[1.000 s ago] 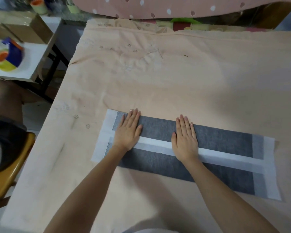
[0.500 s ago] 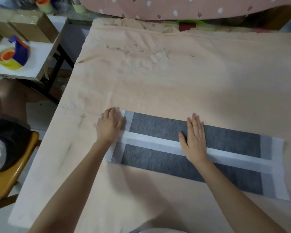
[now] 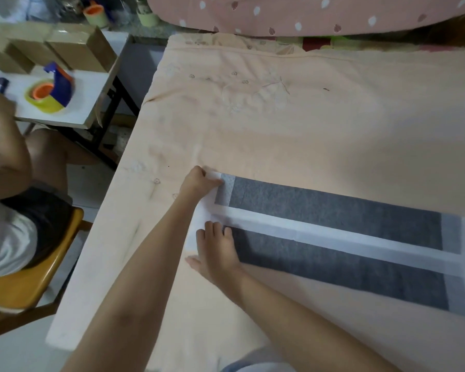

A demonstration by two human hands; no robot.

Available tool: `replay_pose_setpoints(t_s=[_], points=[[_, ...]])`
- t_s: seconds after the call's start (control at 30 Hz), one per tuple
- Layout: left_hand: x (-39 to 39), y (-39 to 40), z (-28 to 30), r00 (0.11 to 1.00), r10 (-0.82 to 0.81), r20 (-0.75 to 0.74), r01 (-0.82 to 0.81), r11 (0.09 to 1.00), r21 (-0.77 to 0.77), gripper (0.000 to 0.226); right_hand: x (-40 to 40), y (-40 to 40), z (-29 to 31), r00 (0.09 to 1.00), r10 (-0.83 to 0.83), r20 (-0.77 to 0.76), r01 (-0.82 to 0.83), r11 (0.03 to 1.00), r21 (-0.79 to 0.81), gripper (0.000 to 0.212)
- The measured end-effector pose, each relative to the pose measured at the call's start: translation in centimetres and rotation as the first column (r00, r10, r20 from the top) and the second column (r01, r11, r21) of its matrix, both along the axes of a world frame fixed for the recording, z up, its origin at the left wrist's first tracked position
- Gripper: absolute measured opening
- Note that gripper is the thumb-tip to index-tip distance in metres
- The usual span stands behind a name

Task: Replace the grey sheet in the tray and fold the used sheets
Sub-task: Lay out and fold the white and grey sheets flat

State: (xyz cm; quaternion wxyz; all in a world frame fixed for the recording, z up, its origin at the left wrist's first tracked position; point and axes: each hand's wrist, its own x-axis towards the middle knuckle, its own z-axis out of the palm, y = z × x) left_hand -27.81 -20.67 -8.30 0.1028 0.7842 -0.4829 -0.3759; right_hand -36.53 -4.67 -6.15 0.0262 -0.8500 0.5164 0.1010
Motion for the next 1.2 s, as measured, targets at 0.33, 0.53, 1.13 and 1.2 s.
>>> replay_pose_setpoints(t_s=[0.33, 0.53, 1.13, 1.2], points=[[0.4, -0.3, 1.5, 0.992, 0.004, -0.129, 0.005, 0.998, 0.067, 0.045, 1.5, 0.0, -0.7, 0.998, 0.007, -0.062, -0.009, 0.999, -0.033, 0.022], [0.5, -0.1, 2.6, 0.98, -0.01, -0.201, 0.017, 0.999, 0.034, 0.028, 0.9, -0.3, 1.0, 0.997, -0.064, 0.046, 0.06, 0.995, 0.078, 0.015], [-12.6, 1.2, 8.9, 0.899, -0.209, -0.386, 0.213, 0.976, -0.032, 0.023, -14.4, 4.6, 5.9, 0.289, -0.789, 0.541, 0.523, 0.604, 0.601, 0.029], [-15.0, 1.8, 8.1, 0.909, -0.251, -0.334, 0.253, 0.967, -0.039, 0.017, -16.1, 5.1, 5.0, 0.223, -0.838, 0.498, 0.547, 0.531, 0.647, 0.029]])
